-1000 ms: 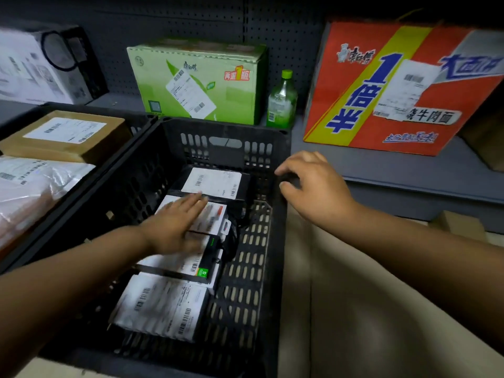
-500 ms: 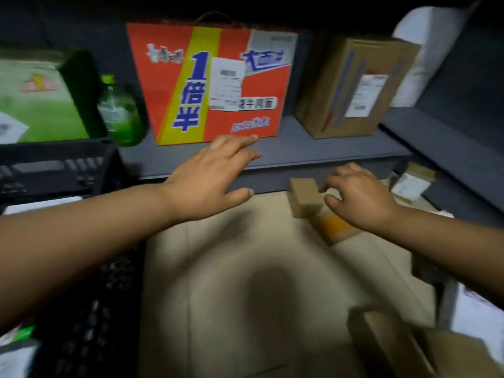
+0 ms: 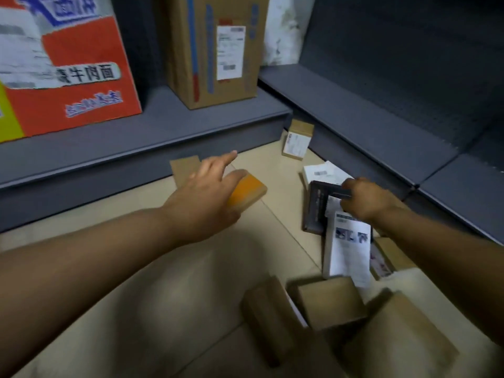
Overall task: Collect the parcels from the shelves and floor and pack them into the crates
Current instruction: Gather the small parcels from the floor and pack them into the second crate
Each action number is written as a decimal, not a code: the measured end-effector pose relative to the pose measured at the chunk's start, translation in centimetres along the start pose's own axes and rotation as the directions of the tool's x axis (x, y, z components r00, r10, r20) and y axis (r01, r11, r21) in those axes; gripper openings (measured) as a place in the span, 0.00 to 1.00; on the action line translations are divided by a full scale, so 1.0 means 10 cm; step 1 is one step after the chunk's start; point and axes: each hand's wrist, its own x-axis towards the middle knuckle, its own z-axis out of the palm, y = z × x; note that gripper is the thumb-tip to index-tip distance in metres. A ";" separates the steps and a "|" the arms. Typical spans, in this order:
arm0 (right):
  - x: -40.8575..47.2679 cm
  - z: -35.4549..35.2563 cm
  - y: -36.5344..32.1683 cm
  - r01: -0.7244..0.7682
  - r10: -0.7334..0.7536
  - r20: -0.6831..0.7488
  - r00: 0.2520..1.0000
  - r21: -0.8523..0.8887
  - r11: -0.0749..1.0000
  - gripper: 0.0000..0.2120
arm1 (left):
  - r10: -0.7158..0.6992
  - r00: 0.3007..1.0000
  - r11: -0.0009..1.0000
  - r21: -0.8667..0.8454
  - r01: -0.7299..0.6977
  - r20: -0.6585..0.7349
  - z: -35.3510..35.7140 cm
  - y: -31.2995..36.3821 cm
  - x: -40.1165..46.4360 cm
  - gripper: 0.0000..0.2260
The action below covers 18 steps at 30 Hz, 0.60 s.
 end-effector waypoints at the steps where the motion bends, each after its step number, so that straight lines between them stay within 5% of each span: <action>1: 0.01 0.12 0.11 -0.046 0.046 0.028 0.999 -0.002 0.999 0.18 | 0.001 1.000 1.000 -0.003 -0.001 0.023 0.10 0.04 0.03 0.32; 6: 0.03 0.56 0.37 -0.351 0.330 0.132 0.935 0.190 0.917 0.38 | 0.012 0.994 1.000 0.007 -0.013 0.112 0.47 0.13 0.08 0.32; 10: 0.03 0.85 0.29 -0.461 0.417 0.210 0.884 0.253 0.850 0.55 | 0.004 0.990 1.000 -0.005 -0.003 0.144 0.61 0.15 0.07 0.32; 15: 0.00 0.99 0.10 -0.403 0.398 0.072 0.915 0.257 0.879 0.58 | -0.013 0.979 1.000 -0.009 0.015 0.201 0.67 0.13 0.03 0.32; 18: 0.01 0.95 -0.13 -0.238 0.266 -0.056 0.962 0.299 0.924 0.57 | -0.029 0.976 0.999 -0.026 0.035 0.216 0.65 0.09 -0.01 0.31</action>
